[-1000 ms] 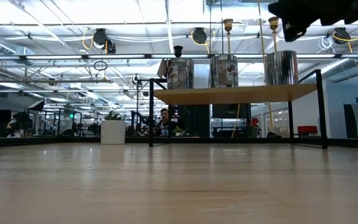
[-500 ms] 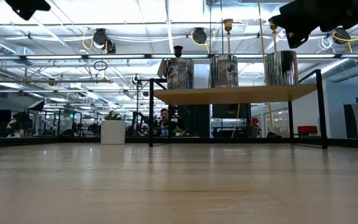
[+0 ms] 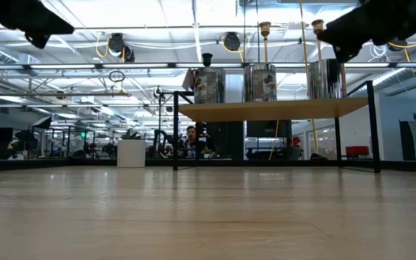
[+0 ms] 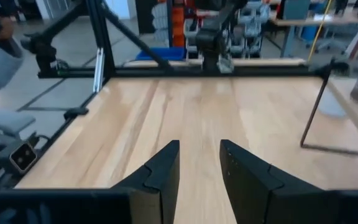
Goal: Pick & Place candle stick holders
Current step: Return to Home Position
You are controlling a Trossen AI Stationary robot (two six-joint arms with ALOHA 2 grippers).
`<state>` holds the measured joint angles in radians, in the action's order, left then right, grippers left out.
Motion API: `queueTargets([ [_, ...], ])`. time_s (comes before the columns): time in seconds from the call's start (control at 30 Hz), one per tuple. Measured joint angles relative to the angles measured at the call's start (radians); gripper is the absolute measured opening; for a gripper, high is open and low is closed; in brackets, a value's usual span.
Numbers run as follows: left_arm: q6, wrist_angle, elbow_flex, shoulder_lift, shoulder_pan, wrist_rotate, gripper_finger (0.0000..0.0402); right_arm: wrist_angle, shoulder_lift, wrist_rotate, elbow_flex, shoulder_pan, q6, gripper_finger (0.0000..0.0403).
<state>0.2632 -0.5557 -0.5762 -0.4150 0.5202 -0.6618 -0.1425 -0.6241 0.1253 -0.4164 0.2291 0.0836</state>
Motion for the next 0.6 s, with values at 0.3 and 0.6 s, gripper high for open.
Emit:
queueTargets([
  [0.3, -0.082, 0.17, 0.127, 0.071, -0.164, 0.168, 0.0004, 0.028, 0.024, -0.102, 0.0, 0.001, -0.04, 0.011],
  [0.6, -0.303, 0.269, 0.159, 0.121, -0.339, 0.366, 0.0004, 0.036, 0.093, -0.128, 0.0, 0.001, -0.102, 0.011],
])
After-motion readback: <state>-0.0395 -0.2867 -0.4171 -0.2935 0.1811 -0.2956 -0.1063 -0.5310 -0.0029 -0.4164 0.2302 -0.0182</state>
